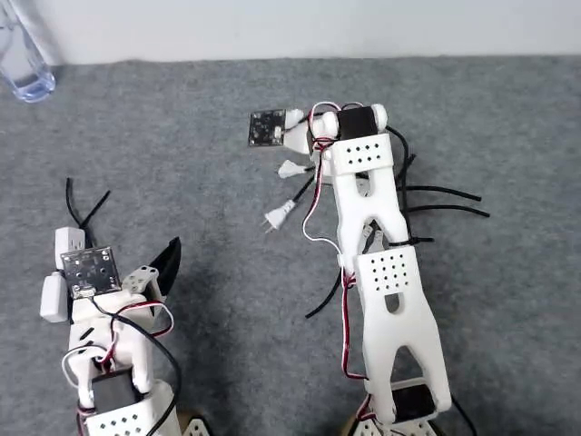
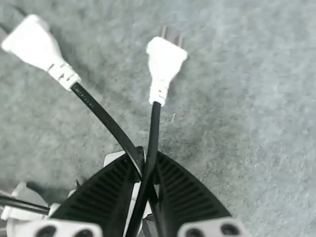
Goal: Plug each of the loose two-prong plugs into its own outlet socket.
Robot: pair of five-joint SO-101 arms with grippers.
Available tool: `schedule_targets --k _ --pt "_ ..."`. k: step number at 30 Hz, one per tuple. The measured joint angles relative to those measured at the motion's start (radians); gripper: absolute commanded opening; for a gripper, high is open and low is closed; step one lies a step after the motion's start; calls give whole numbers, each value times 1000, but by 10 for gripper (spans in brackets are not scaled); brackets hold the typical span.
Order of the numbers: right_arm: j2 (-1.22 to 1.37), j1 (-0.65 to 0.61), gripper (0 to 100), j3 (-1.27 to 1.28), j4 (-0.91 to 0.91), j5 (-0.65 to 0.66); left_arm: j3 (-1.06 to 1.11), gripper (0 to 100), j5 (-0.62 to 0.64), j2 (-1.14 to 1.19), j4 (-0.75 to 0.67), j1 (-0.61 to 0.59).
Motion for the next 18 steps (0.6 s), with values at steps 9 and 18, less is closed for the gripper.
schedule_targets --k 9,18 --pt "-95 35 8 -5 0 -100 0 379 0 0 0 0" --pt "-324 203 8 97 2 -124 0 379 0 0 0 2"
